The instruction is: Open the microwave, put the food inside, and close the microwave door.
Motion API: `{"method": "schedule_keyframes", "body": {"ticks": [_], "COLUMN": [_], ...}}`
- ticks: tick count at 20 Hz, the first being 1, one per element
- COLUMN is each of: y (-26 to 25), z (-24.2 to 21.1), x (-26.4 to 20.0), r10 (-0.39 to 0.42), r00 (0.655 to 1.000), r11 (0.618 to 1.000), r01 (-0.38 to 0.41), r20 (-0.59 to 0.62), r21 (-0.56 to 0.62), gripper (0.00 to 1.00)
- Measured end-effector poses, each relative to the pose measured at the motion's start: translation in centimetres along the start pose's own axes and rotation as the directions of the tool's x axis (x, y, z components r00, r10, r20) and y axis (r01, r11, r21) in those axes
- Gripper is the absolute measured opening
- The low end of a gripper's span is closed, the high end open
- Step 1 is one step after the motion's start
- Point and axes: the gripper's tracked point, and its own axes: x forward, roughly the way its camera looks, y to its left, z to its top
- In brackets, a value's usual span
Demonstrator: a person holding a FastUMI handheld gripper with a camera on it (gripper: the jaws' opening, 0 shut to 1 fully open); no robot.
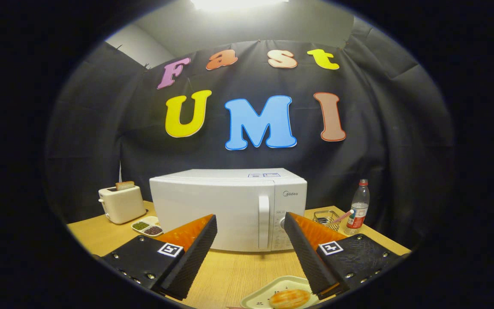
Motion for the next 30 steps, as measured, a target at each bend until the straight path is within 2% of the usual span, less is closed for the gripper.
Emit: {"method": "schedule_keyframes", "body": {"ticks": [3,11,13,15,18,19,22,23,25,26,27,30], "y": [-0.6,-1.4,-1.0,-0.9,-0.9,-1.0,-1.3,-2.4,-2.1,-2.1,-2.1,-1.9], "z": [-1.9,-4.8,-4.9,-4.7,-4.7,-5.2,-5.6,-5.8,-6.0,-6.0,-5.9,-5.6], "x": [3.1,9.8,11.1,11.8,12.9,13.4,13.2,13.4,13.1,13.1,13.0,12.2], "r10": [-0.022,-0.040,-0.026,-0.024,-0.031,-0.035,-0.062,-0.108,-0.086,-0.078,-0.076,-0.080], "r00": [0.999,0.995,0.996,0.997,0.997,0.997,0.993,0.988,0.990,0.990,0.989,0.987], "r11": [1.000,0.996,0.997,0.998,0.999,0.999,0.997,0.994,0.996,0.996,0.996,0.994], "r01": [0.022,0.047,0.032,0.028,0.033,0.037,0.065,0.108,0.089,0.082,0.082,0.090], "r20": [-0.033,-0.090,-0.088,-0.074,-0.066,-0.075,-0.104,-0.107,-0.116,-0.121,-0.124,-0.140], "r21": [-0.005,0.080,0.075,0.049,0.032,0.025,0.029,0.000,0.017,0.028,0.042,0.062], "gripper": [0.99,0.99,0.99,0.90,0.90,0.79,0.64,0.53,0.28,0.28,0.21,0.21]}}
